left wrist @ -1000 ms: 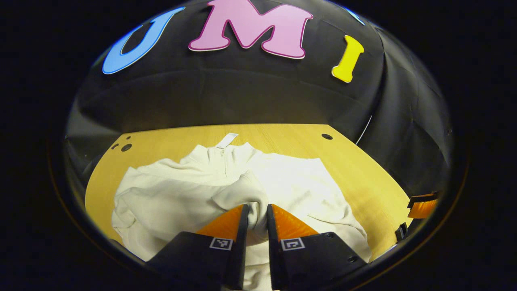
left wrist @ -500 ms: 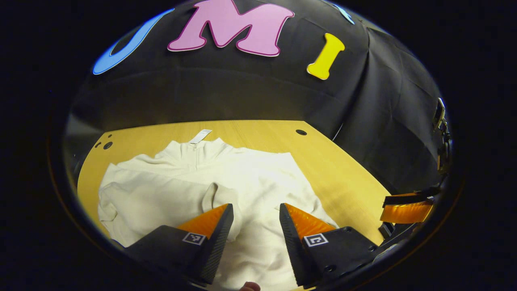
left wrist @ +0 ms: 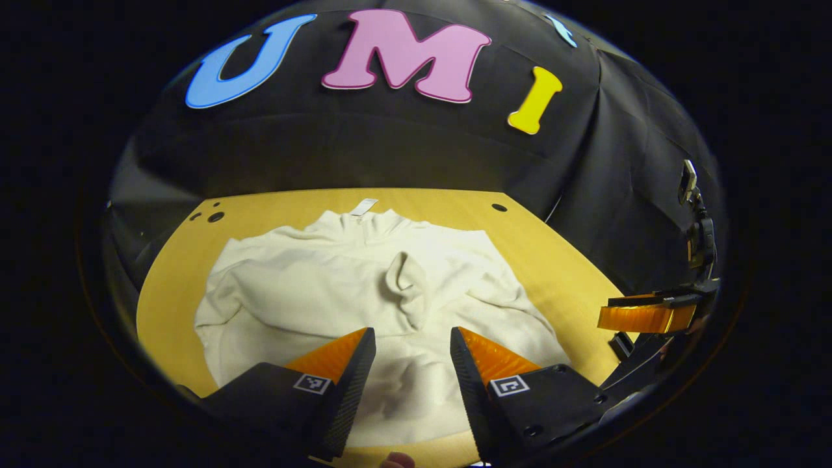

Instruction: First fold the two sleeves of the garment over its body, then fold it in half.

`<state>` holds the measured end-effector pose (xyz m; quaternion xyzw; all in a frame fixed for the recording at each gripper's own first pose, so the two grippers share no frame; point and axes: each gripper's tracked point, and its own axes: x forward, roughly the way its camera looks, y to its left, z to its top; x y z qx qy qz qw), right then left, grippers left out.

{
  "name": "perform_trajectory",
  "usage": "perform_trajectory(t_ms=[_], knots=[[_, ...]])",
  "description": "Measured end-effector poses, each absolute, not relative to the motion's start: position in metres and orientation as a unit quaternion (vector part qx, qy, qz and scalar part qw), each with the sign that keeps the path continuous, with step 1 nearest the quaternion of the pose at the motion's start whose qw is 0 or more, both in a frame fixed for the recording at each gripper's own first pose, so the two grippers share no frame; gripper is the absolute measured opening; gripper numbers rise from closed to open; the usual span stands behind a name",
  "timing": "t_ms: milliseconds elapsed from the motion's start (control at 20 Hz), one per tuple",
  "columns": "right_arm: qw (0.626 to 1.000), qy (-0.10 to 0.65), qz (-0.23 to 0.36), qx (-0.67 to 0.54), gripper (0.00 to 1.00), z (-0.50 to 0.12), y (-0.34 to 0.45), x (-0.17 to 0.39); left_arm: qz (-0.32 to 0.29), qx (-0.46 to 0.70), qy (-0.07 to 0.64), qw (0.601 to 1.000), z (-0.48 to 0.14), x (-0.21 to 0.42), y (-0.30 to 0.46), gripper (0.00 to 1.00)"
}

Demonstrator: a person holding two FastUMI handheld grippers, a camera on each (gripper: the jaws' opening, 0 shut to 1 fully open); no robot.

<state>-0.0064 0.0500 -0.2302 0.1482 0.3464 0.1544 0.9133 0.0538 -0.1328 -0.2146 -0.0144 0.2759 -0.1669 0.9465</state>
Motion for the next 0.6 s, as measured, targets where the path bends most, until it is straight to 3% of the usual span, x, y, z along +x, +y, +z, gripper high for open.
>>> perform_trajectory(t_ms=[600], knots=[[0.891, 0.415, 0.149, 0.106, 0.99, -0.275, 0.058, -0.053, -0.037, -0.011, 0.333, 0.942, -0.256, -0.017, 0.009, 0.76]])
